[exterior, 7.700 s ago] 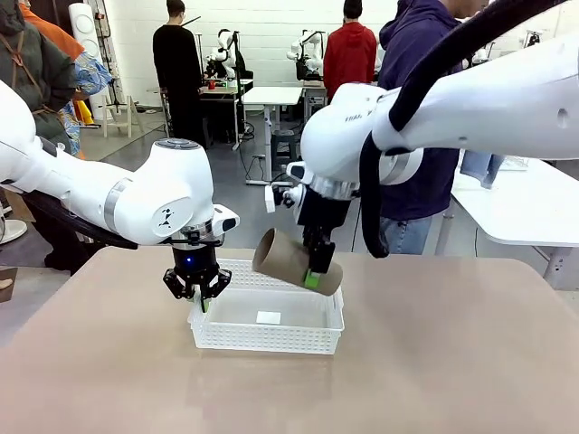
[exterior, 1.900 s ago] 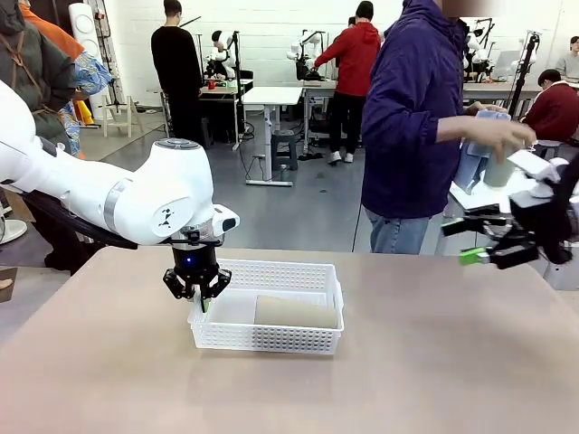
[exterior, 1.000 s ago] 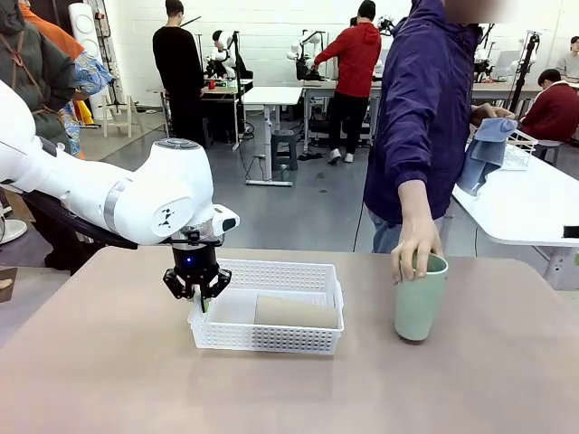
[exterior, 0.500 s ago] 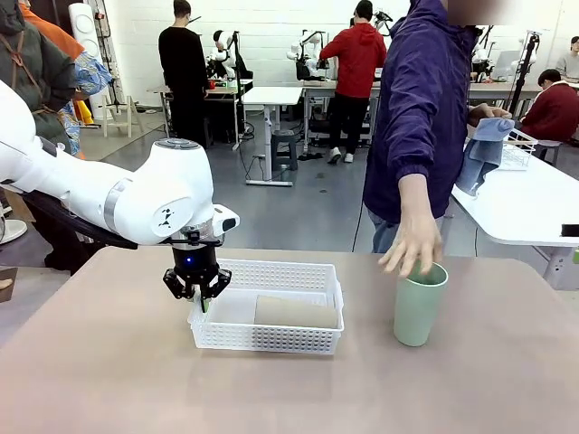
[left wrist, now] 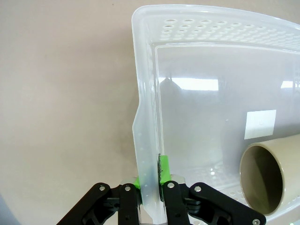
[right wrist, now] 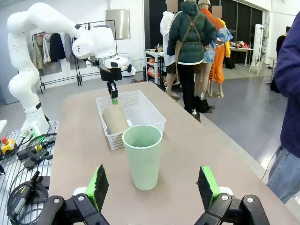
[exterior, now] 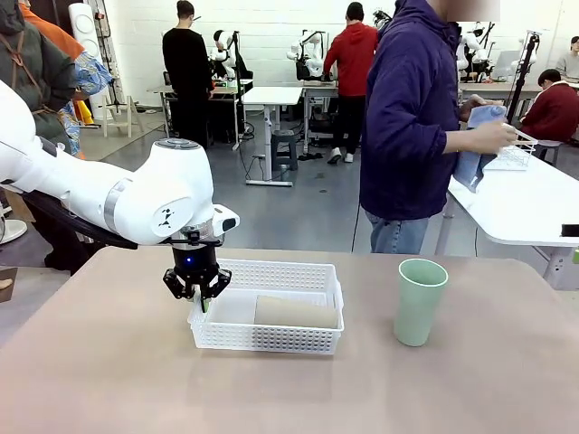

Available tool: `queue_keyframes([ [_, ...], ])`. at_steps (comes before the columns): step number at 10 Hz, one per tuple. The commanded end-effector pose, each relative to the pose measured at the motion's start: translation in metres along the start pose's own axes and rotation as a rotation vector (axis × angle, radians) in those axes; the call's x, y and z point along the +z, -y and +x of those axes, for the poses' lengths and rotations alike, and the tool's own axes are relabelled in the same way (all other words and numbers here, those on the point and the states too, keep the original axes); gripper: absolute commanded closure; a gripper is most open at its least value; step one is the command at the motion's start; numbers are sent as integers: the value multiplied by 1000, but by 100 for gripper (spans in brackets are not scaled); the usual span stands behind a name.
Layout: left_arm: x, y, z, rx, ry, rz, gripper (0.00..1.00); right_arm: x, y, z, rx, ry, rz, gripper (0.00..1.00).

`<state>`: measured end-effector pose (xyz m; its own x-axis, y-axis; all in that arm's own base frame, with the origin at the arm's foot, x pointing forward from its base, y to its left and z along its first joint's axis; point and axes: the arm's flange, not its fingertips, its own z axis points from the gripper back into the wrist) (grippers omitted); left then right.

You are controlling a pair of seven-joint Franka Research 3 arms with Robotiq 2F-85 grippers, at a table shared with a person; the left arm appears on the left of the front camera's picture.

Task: Clean and organize the cups into the basket.
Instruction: Pick up the Reusable plastic cup from the right side of the table and stack it inside the Organizing basket in the center of the table.

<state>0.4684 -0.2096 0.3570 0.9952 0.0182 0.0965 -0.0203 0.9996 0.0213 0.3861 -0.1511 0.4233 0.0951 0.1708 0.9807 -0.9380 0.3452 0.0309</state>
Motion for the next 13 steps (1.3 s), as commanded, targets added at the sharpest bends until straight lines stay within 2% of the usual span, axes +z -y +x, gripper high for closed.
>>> queue_keyframes([
  [1, 1, 0, 0, -8, 3, 2, 100, -1, 0, -3, -1, -17, -2, 0],
  [6, 1, 0, 0, -8, 3, 2, 100, 0, 0, 0, 0, 0, 0, 0],
  [9, 1, 0, 0, -8, 3, 2, 100, -30, 7, -56, -57, -107, -27, 0],
  [13, 1, 0, 0, -8, 3, 2, 100, -83, 15, -100, -87, -184, 55, 0],
])
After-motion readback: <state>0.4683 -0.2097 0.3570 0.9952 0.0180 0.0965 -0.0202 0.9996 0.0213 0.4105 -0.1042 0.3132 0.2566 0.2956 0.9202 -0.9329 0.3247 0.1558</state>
